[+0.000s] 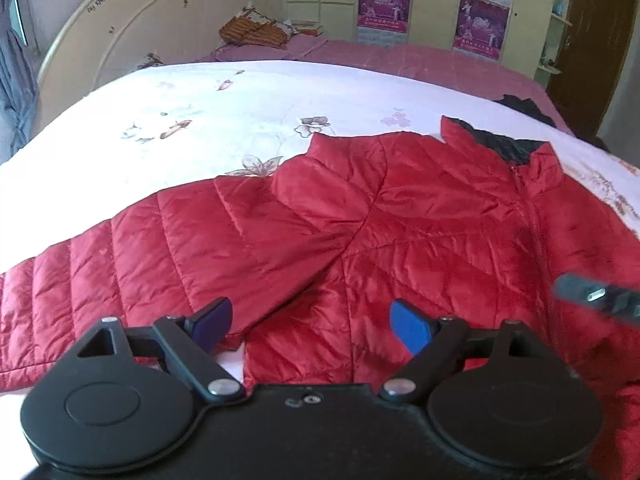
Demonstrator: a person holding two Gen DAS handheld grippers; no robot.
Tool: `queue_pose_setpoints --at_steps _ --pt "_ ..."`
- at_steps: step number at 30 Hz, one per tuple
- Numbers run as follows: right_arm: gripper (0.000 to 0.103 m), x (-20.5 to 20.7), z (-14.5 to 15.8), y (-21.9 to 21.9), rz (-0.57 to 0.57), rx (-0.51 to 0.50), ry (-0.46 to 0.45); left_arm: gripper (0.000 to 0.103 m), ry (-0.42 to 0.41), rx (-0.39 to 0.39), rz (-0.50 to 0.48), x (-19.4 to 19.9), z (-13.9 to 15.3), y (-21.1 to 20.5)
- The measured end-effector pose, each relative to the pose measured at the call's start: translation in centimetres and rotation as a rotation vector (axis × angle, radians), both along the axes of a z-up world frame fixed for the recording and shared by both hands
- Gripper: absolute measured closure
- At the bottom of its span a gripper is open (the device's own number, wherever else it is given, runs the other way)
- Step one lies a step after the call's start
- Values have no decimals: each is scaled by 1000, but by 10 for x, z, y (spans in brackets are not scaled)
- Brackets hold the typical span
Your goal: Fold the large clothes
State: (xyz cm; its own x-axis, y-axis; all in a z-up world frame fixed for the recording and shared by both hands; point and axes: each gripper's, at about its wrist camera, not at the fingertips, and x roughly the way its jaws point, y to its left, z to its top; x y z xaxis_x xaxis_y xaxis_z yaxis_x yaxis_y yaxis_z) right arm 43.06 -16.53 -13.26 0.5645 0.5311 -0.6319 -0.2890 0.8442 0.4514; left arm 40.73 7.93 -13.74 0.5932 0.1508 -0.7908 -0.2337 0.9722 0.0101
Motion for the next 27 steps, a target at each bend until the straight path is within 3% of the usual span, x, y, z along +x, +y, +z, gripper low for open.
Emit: queue_pose_setpoints --at_steps 1,2,3,5,9,15,19,21,24,26,27 --pt "91 0 -3 6 5 -1 12 17 -1 -12 -10 0 1 1" --pt "74 0 -4 10 13 8 19 17 0 -27 -24 1 1 1" --pt "44 3 -5 11 18 24 23 15 2 -41 -34 1 1 1" --pt "23 -3 2 13 16 41 -2 10 -1 -69 -53 3 2 -2" --pt "24 -16 20 -6 -29 19 -56 5 -14 -115 -126 6 4 -20" --pt "23 -43 43 -57 -177 -125 -147 4 -22 -109 -299 13 -4 -74" --pt "23 -64 42 -98 -276 -165 -137 4 -23 -39 -408 12 -15 -118" --pt "23 -72 39 -112 -313 -174 -126 5 -32 58 -411 13 -24 -136" --pt "23 -78 31 -124 -351 -203 -108 17 -26 82 -368 23 -35 -136" --pt "24 -80 27 -131 -381 -207 -100 26 -21 22 -353 31 -39 -126" --pt "24 -81 25 -135 -393 -208 -98 36 -43 -20 -357 28 -37 -116"
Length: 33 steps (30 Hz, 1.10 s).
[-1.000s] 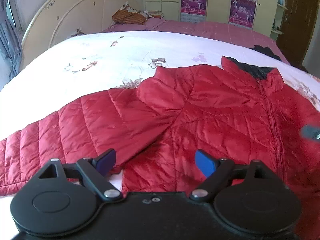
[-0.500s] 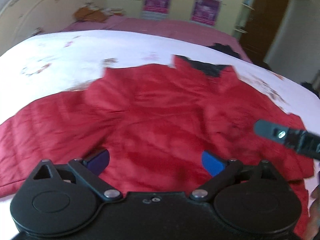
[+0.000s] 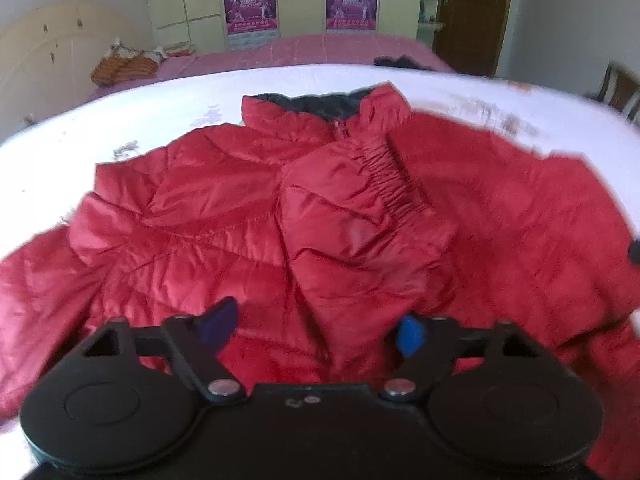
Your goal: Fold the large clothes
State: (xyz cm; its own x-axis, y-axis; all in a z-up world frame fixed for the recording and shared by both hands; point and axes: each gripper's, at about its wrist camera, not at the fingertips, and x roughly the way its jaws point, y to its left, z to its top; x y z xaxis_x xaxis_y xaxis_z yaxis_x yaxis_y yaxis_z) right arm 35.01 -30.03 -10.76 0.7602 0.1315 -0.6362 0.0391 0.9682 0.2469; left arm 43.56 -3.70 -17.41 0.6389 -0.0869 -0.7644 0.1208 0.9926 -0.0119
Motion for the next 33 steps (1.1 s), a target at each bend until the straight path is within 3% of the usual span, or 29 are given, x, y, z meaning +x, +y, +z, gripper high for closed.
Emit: queue_pose_setpoints --at_steps 2,4,7,8,9,10,16,19,21,23,25,27,30,33 --pt "24 -2 -2 -8 -26 8 -6 47 -34 -69 4 0 3 14" --pt "24 -2 -3 -12 -38 3 -13 73 -47 -125 11 1 5 27" --pt "24 1 -5 -11 -37 -9 -14 90 -71 -182 43 4 9 45" --pt "36 4 -6 -10 -33 -11 -10 92 -80 -193 58 3 11 51" --pt "56 8 -9 -8 -23 -10 6 93 -84 -217 77 1 12 58" --pt "61 13 -12 -6 -17 -8 22 94 -89 -243 102 -1 13 66" --pt "61 34 -36 11 14 -79 85 95 -20 -317 212 -15 -13 99" --pt "61 41 -54 10 29 -133 124 95 -25 -322 215 -19 -14 98" --pt "61 44 -57 6 35 -134 128 95 -15 -284 197 -17 -9 93" --pt "61 44 -49 3 26 -124 126 85 -48 -241 184 -22 4 88" --pt "60 41 -38 1 19 -115 89 60 -102 -176 196 -30 17 87" --pt "60 42 -29 2 31 -119 62 48 -144 -155 194 -38 28 88" --pt "60 50 -22 10 62 -111 42 44 -174 -130 170 -37 36 84" --pt "60 62 -24 26 99 -118 40 42 -140 -136 128 -20 27 73"
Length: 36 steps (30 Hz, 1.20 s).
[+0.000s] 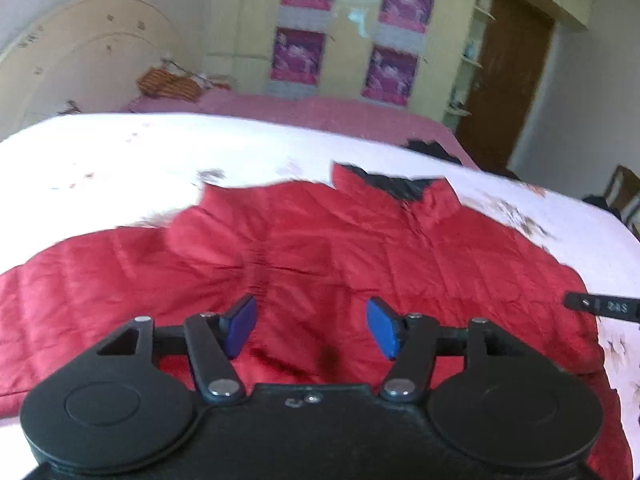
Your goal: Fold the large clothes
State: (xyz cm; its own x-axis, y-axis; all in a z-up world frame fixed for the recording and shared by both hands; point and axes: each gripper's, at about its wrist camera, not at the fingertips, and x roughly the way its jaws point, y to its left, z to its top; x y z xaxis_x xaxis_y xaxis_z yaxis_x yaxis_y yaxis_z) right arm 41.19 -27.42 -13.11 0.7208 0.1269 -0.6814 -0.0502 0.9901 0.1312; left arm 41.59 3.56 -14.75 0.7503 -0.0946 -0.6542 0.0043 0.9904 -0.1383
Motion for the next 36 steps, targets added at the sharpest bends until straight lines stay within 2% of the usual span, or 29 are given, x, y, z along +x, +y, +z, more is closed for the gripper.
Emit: queue_pose_setpoints --at_steps 6,8,11,14,16,18,21,25,28,31,33,35,36 --pt "60 21 -26 12 14 -48 62 43 125 31 -3 32 -37 -6" --pt "57 25 -37 6 13 -20 81 43 133 27 -2 30 -40 -2" --pt "57 26 -30 7 12 -36 93 43 154 33 0 29 -38 -1" --pt "56 18 -20 14 31 -34 48 43 165 46 -3 30 -36 -3" --pt "56 17 -29 21 64 -46 84 42 171 56 2 33 -35 -5" --pt "56 15 -37 25 84 -88 81 41 180 61 8 33 -32 -7" --pt "56 15 -29 22 76 -54 93 31 191 53 12 29 -27 -10" --pt "56 2 -15 32 113 -21 55 21 187 67 24 19 -15 -13" --pt "55 0 -25 45 148 -54 93 21 178 73 39 12 -6 -11" --pt "53 -1 -27 50 152 -78 99 19 170 74 56 3 3 -5" --pt "44 -4 -20 50 161 -32 86 18 166 76 74 -4 8 1" --pt "36 -10 -13 57 179 -29 53 18 167 73 93 -9 11 8" --pt "36 -12 -10 62 194 -31 40 18 169 71 101 -12 12 12"
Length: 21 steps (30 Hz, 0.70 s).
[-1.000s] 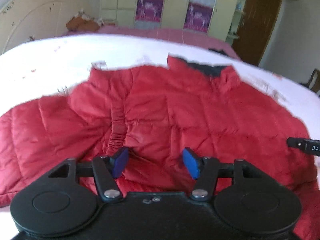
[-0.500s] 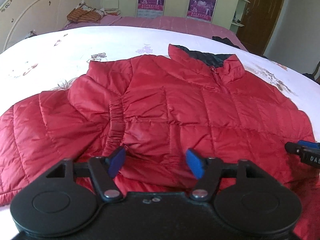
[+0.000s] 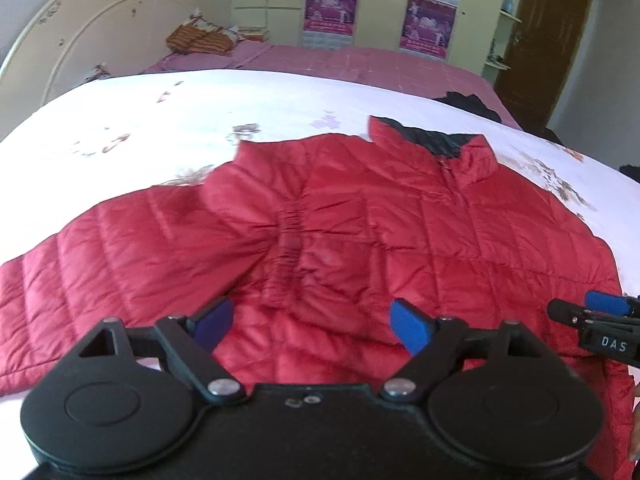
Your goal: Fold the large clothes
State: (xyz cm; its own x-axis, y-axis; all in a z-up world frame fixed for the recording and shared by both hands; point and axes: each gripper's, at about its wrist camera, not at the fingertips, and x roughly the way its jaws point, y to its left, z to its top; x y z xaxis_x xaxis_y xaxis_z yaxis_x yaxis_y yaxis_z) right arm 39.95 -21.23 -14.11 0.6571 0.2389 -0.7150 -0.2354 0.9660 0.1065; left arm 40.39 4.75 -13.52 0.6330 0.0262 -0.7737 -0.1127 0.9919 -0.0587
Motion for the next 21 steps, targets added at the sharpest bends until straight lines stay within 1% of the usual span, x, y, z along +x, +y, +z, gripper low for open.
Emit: queue_pose_setpoints --at_steps 4,9,13,16,18,21 --pt "36 -9 9 19 31 27 -8 18 7 -11 31 -7 1 17" --pt "36 -18 14 42 41 26 -6 18 14 -33 48 -16 -2 44" --pt "36 -21 14 69 55 12 -7 18 12 -61 78 -28 -2 76" --pt "36 -19 13 92 62 19 0 18 17 -79 105 -38 -2 103" --pt "36 -15 14 107 63 17 -12 18 17 -87 128 -45 -2 122" --pt "36 -1 12 129 58 -3 -16 18 17 -100 167 -57 -2 150"
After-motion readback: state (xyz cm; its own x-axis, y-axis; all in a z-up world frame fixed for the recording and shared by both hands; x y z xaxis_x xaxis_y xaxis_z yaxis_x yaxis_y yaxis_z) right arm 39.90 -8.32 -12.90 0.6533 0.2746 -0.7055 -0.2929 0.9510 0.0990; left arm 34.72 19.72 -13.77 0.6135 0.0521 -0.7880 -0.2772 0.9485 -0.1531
